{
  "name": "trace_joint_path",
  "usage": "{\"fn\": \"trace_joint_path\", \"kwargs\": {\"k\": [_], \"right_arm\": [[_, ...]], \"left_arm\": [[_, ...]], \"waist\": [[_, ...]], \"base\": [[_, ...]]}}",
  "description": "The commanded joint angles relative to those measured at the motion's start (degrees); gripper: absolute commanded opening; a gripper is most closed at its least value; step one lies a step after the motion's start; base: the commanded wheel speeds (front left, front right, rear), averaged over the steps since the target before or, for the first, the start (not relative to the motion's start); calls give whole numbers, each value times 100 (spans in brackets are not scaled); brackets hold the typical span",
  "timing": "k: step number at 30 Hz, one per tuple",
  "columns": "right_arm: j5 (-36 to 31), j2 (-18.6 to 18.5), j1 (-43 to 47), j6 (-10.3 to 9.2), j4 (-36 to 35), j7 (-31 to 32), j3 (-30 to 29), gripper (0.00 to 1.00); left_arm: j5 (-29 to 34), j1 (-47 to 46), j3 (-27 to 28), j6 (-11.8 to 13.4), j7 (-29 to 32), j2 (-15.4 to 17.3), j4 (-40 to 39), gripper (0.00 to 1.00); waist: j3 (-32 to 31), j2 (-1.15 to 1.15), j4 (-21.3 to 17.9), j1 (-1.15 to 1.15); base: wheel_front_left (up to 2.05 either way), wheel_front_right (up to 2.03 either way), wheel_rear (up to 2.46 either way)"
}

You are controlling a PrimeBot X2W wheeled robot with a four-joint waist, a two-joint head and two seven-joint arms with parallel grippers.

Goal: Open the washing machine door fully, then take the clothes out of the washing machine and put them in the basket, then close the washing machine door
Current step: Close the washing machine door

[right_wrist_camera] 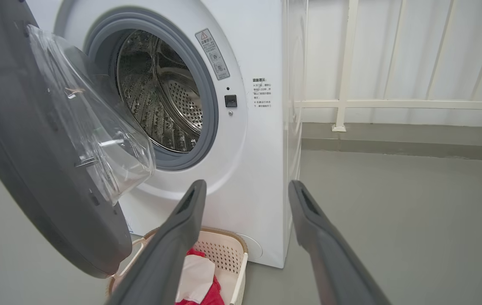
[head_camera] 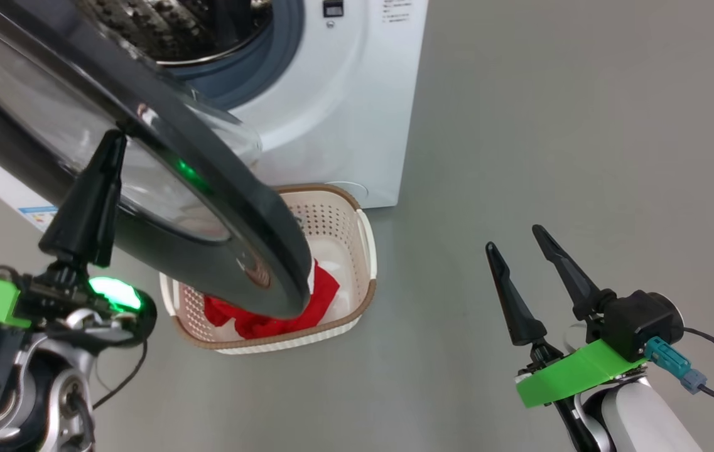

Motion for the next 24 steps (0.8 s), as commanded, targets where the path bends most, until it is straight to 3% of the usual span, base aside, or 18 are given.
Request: {"fn": "trace_joint_path", "kwargs": {"k": [1, 24], "right_arm": [[54, 23, -155, 35, -175, -37, 101, 100], [26, 23, -321, 35, -309, -37, 99, 100]], "left_arm": [[-67, -229, 84, -75, -60, 102, -54, 0], [-57, -1690, -20, -537, -627, 117, 1107, 0]], "waist": [[73, 0, -91, 0], [631, 0, -471, 0]], "base": [[0, 0, 0], [0, 0, 0]]}}
